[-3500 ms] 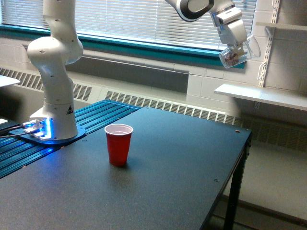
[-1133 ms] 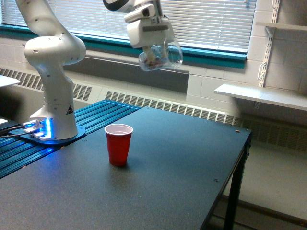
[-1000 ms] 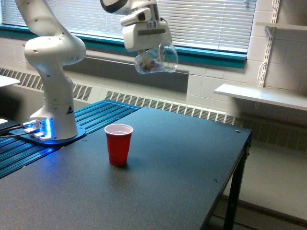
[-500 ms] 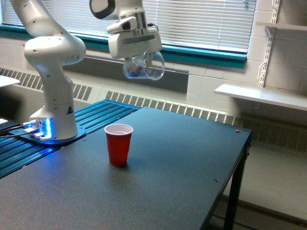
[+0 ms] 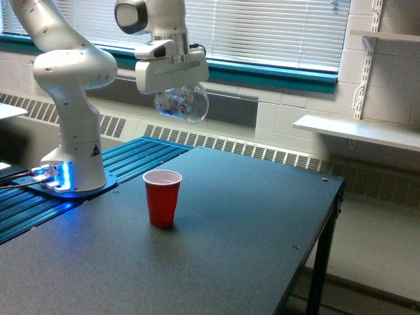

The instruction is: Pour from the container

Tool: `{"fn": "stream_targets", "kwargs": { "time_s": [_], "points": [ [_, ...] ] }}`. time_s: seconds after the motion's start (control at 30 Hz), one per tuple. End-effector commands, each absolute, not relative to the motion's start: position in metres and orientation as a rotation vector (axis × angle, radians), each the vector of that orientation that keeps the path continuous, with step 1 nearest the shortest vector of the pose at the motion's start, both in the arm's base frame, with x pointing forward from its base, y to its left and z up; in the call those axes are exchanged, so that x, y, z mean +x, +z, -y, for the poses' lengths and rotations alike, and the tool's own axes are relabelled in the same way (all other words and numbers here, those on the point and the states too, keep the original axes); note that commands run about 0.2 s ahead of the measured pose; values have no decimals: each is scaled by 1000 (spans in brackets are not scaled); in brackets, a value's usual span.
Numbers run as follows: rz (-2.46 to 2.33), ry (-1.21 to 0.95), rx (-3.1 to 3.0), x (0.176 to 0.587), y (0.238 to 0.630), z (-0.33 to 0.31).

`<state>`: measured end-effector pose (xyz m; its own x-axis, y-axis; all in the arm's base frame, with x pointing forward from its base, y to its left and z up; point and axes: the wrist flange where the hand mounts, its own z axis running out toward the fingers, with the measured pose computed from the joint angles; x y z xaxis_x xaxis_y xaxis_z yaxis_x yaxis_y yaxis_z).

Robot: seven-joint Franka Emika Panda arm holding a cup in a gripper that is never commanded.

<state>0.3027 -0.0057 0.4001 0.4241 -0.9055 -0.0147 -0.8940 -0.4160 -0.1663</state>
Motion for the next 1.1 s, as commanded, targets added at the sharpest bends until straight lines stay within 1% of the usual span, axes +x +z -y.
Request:
{"fn": "stream_targets", "kwargs": {
  "time_s": [0.03, 0.2, 0.63, 0.93, 1.1],
  "points": [
    [-1609, -87, -2503, 295, 403, 10],
    [-1597, -55, -2505, 288, 401, 13],
    [-1679, 48, -2465, 270, 382, 30],
    [-1770, 106, -2386, 266, 379, 48],
    [-1784, 105, -2363, 265, 378, 55]
  ]
}}
